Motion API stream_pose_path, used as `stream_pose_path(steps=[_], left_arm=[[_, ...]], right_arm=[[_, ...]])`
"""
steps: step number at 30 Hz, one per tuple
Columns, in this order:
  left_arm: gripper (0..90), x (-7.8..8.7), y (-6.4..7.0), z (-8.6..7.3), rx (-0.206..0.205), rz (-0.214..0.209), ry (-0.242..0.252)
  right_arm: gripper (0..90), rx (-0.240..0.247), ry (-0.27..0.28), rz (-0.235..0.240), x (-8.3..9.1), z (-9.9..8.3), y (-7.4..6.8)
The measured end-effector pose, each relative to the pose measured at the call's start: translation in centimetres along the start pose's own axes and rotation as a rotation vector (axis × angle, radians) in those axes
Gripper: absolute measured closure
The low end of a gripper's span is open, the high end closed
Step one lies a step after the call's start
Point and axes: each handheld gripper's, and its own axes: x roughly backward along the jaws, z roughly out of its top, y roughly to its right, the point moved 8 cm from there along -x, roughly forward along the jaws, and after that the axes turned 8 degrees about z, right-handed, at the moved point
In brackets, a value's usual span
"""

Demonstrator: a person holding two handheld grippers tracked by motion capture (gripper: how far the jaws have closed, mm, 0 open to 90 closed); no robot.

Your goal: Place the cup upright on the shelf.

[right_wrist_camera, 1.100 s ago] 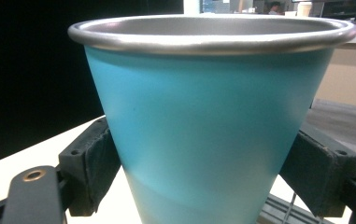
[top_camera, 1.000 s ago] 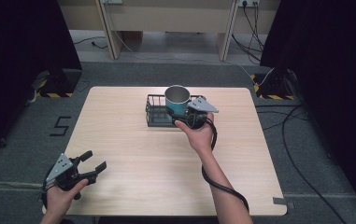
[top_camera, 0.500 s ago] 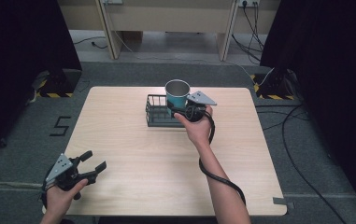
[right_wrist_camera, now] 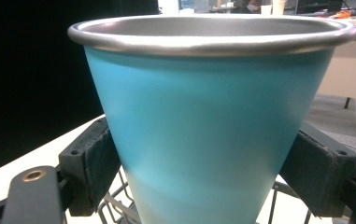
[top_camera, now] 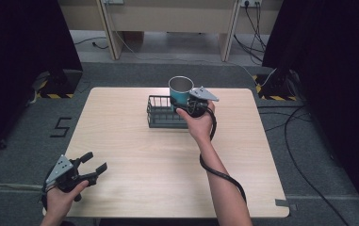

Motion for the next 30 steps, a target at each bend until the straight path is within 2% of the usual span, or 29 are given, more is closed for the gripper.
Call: stream_pose_path(steps=[16, 30], left_arm=[[18.9, 0.1, -0.1, 0.0, -0.001, 0.0, 0.0], [18.9, 0.1, -0.1, 0.0, -0.001, 0.0, 0.0]], right_arm=[[19.2, -0.029, -0.02, -0.046, -1.2, -0.4, 1.4], [19.2, -0.061, -0.041, -0.07, -2.0, -1.2, 2.1]])
